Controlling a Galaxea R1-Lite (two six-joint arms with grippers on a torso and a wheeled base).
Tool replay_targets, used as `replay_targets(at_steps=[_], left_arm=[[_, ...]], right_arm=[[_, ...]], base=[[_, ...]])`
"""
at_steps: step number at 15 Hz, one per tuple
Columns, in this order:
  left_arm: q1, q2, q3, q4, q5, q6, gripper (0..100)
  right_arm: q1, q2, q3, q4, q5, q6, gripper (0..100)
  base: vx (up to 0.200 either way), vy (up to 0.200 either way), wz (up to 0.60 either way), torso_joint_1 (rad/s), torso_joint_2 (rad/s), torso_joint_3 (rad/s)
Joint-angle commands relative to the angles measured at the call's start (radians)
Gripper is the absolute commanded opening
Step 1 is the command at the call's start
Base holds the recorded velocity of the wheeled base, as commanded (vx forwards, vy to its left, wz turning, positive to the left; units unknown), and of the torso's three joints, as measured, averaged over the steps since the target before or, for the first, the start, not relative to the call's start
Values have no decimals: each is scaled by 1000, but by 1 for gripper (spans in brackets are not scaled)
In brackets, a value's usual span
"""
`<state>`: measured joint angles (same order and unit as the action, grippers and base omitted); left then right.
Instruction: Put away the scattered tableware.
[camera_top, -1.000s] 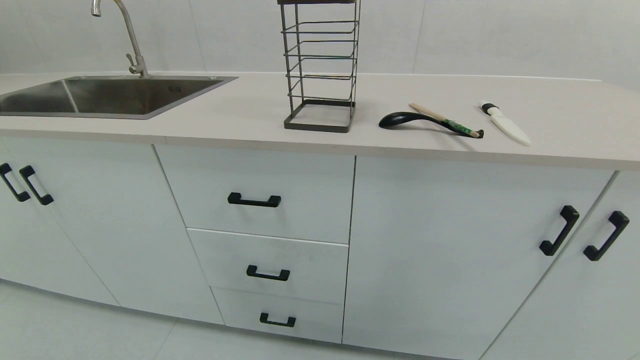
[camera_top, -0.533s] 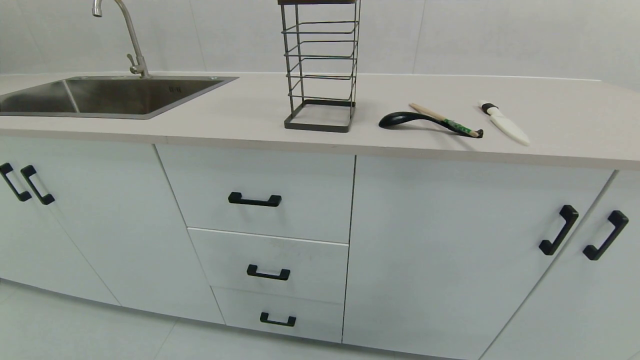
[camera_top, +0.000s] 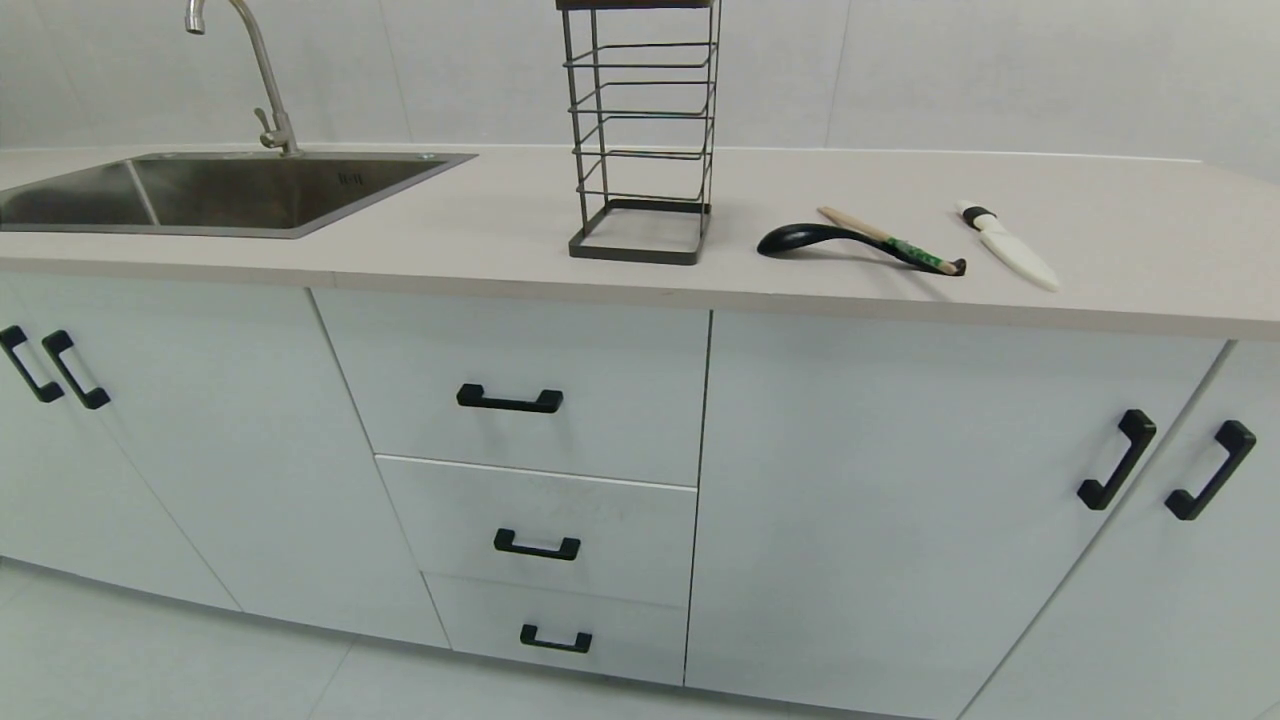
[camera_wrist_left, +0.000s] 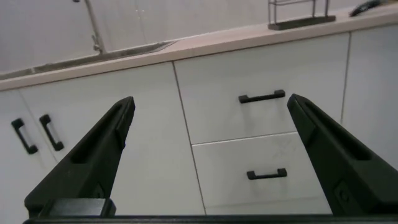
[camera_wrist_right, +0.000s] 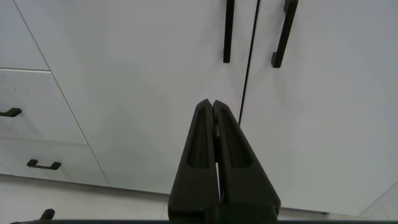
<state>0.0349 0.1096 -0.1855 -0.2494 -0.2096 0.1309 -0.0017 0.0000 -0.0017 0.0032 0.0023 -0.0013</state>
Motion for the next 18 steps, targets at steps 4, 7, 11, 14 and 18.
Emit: replay_targets(at_steps=[4,7,11,14,18], left_arm=[[-21,343,-111,-10,-139,139,100],[-29,524,-134,-8,-212,274,100],[-49,763,-235,-11,-214,418,100],[-299,892,-238,-4,-209,527,100],[-429,1032,-241,-5,-168,662,100]], right_arm=[[0,2,0,0,1,0,0],[0,2,0,0,1,0,0],[0,2,0,0,1,0,0],[0,2,0,0,1,0,0],[0,2,0,0,1,0,0]], base=[[0,0,0,0,0,0],[0,0,0,0,0,0],[0,0,0,0,0,0],[0,0,0,0,0,0],[0,0,0,0,0,0]])
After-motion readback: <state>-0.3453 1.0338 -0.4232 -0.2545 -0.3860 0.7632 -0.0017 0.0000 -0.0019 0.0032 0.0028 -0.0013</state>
